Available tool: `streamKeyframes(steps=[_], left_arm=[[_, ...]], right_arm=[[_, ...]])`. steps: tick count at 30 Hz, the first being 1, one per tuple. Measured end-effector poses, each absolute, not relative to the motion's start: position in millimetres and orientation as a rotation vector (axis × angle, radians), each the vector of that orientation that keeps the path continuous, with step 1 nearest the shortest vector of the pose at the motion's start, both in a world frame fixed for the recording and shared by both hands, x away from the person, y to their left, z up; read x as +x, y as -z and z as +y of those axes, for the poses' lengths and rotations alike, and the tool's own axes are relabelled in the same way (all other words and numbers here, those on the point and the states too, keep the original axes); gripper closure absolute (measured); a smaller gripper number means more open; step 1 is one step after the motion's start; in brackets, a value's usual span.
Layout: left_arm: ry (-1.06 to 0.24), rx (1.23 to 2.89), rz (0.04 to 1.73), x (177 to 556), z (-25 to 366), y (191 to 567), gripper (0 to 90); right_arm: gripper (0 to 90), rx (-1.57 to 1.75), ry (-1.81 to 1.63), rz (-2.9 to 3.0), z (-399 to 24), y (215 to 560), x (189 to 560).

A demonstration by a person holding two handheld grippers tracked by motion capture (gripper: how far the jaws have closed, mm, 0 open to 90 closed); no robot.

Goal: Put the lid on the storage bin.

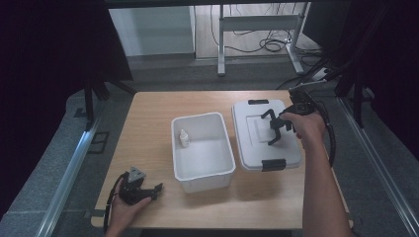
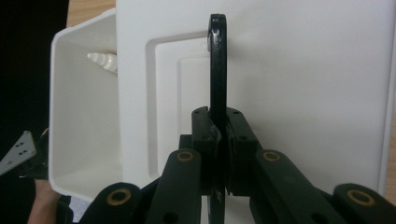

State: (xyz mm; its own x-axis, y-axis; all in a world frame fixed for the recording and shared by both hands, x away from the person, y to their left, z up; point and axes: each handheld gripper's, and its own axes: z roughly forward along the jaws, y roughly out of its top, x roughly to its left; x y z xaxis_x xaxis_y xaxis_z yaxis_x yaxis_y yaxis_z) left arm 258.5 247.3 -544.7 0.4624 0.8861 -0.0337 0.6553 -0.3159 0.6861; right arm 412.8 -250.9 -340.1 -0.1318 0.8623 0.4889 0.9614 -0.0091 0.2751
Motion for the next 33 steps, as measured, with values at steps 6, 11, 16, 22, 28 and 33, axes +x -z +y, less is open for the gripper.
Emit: streamKeyframes(steps=[6,11,16,22,28,33], left_arm=[[-0.467,2.076,1.276,258.7,247.3,544.7,15.2],[-0.466,2.077,1.275,258.8,247.4,544.8,15.1],[-0.465,2.078,1.273,258.8,247.5,544.8,15.0],[-0.465,2.078,1.273,258.9,247.4,544.8,14.9],[-0.465,2.079,1.273,258.9,247.4,544.8,14.8],[-0.465,2.079,1.273,258.9,247.4,544.8,14.8]], right_arm=[[85.0,-1.928,0.842,-2.065,-245.5,334.6,412.1],[85.0,-1.92,0.839,-2.069,-239.3,330.6,411.5],[85.0,-1.912,0.841,-2.087,-233.1,322.7,411.5],[85.1,-1.89,0.838,-2.087,-225.2,325.5,412.5],[85.1,-1.862,0.848,-2.09,-216.0,325.7,414.8],[85.0,-1.85,0.852,-2.091,-213.8,325.7,414.6]])
